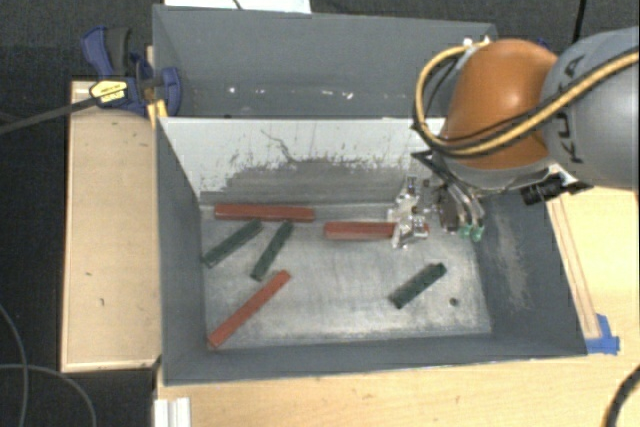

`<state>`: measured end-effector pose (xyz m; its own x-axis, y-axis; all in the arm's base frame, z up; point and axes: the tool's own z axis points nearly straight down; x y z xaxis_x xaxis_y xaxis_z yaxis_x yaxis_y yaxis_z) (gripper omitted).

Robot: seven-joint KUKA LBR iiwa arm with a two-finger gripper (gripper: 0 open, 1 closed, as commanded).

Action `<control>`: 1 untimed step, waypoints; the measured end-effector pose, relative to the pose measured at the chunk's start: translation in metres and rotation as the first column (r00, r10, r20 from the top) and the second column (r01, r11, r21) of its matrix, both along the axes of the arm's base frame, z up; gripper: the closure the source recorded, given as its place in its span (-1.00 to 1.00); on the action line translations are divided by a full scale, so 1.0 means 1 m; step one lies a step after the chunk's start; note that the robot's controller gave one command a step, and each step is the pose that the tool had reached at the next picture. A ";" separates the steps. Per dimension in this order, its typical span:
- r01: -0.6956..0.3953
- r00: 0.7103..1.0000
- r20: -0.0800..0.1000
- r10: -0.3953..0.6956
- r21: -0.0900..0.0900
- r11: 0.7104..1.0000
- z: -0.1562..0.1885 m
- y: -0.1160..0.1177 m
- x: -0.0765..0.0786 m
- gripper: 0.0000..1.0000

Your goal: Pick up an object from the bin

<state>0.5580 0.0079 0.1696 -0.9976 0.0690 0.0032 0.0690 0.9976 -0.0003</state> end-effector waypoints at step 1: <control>0.014 1.000 0.011 -0.014 0.001 1.000 0.029 0.010 -0.010 1.00</control>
Offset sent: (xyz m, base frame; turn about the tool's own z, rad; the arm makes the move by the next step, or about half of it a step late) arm 0.0078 0.0005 0.0813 0.0099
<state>0.5480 0.0181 0.1981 -0.9965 0.0829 -0.0078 0.0829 0.9966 0.0014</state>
